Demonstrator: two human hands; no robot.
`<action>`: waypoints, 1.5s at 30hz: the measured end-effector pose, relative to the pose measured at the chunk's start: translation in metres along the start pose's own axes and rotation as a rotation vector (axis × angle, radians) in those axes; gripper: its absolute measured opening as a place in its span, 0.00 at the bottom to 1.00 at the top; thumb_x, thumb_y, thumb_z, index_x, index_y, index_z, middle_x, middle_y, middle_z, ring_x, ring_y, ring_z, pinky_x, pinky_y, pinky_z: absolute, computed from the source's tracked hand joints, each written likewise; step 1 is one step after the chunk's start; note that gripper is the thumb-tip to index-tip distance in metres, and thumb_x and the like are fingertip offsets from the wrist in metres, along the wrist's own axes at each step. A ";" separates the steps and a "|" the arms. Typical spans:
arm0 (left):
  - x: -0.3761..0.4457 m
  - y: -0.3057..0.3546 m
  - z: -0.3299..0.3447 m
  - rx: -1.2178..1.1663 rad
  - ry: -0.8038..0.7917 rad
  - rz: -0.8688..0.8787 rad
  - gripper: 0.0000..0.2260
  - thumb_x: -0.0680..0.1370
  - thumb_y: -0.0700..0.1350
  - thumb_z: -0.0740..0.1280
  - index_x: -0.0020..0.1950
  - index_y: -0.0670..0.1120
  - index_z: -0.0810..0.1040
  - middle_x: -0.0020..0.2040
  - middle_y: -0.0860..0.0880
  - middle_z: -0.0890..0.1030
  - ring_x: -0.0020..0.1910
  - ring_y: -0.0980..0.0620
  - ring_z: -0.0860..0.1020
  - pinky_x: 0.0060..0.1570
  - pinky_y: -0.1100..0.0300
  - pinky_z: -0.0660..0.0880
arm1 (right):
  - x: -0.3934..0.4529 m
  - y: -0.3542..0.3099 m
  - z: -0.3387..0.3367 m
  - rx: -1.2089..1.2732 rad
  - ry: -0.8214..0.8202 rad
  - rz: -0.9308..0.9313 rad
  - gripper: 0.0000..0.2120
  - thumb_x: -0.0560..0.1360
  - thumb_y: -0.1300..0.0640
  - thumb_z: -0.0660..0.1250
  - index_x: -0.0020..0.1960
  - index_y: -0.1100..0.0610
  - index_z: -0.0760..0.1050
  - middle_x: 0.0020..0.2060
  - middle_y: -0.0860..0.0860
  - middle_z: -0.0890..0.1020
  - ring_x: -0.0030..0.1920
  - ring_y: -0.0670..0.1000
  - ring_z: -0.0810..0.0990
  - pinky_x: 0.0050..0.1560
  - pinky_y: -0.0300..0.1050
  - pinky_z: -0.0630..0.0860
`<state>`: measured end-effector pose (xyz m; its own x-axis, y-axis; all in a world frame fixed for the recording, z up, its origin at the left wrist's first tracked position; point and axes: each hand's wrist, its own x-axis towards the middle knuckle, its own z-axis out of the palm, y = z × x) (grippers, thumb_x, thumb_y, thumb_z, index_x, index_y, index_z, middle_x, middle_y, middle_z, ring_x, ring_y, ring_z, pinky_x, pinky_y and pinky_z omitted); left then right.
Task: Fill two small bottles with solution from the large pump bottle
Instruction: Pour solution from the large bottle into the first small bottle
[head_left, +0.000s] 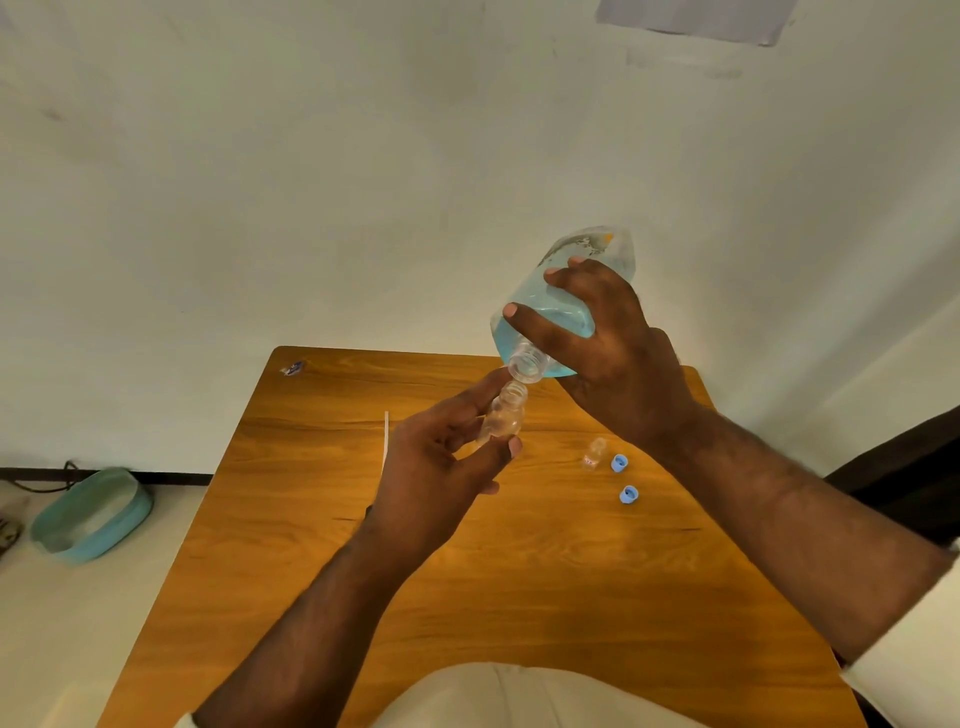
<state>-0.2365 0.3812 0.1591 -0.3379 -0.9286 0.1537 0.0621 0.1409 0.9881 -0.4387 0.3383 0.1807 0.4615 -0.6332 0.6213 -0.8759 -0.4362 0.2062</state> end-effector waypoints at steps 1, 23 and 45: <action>0.000 0.001 0.000 0.000 -0.001 0.004 0.28 0.73 0.37 0.73 0.47 0.75 0.77 0.68 0.59 0.76 0.61 0.59 0.79 0.35 0.48 0.84 | 0.000 0.000 0.000 -0.002 0.002 0.000 0.34 0.69 0.63 0.74 0.69 0.50 0.63 0.63 0.58 0.64 0.66 0.61 0.64 0.44 0.57 0.80; -0.002 0.003 0.002 -0.014 -0.006 -0.004 0.29 0.73 0.38 0.73 0.48 0.77 0.76 0.67 0.61 0.75 0.63 0.55 0.78 0.35 0.49 0.84 | -0.001 0.000 -0.005 -0.025 -0.053 0.002 0.33 0.70 0.63 0.72 0.70 0.49 0.62 0.62 0.63 0.72 0.67 0.64 0.66 0.43 0.58 0.82; 0.000 -0.008 0.000 -0.029 0.008 -0.050 0.27 0.73 0.37 0.73 0.60 0.66 0.73 0.57 0.67 0.77 0.62 0.55 0.79 0.36 0.48 0.84 | -0.001 0.001 -0.004 -0.053 -0.030 -0.016 0.32 0.71 0.63 0.72 0.70 0.49 0.63 0.63 0.61 0.68 0.67 0.64 0.67 0.44 0.58 0.81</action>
<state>-0.2368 0.3803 0.1514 -0.3334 -0.9371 0.1038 0.0721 0.0845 0.9938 -0.4406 0.3412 0.1827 0.4793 -0.6456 0.5946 -0.8741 -0.4126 0.2566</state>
